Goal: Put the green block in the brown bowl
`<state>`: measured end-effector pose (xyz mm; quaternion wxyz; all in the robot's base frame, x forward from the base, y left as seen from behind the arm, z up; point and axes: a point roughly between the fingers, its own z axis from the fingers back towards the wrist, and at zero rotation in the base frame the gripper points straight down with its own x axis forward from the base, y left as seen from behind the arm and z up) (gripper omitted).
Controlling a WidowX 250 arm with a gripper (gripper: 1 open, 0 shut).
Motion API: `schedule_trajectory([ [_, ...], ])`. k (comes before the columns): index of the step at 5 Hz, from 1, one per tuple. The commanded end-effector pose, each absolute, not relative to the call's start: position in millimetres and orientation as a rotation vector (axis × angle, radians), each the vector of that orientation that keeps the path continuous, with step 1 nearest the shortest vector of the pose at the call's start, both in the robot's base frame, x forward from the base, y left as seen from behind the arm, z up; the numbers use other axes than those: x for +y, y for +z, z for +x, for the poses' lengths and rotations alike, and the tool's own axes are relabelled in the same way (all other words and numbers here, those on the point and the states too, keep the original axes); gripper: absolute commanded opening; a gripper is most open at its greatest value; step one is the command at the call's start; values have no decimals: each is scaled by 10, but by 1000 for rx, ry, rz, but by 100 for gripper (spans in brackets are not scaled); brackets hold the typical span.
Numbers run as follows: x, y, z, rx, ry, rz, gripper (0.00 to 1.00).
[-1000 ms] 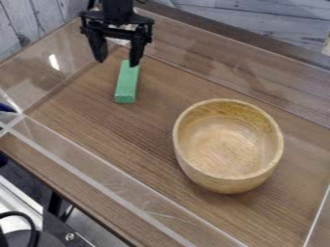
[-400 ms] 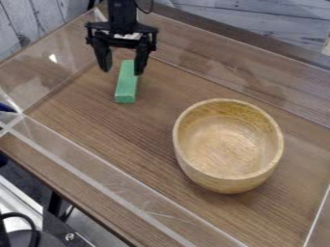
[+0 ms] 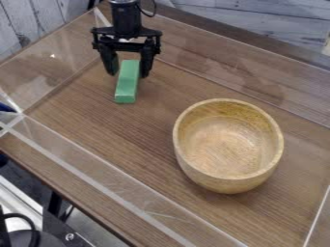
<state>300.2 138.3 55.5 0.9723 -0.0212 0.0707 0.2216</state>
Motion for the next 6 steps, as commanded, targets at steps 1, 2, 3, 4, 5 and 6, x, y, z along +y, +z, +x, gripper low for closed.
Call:
schedule_trajectory([
  [1,1476,747,3076,78,447,-42,100],
  [2,1492,745,3043,85,439,-58,100],
  [3,1498,776,3016,60,442,-47,100],
  [4,1503,806,2996,31,446,-37,100],
  [5,1587,819,3007,22,436,-39,100],
  [6,1657,818,3021,18,425,-41,100],
])
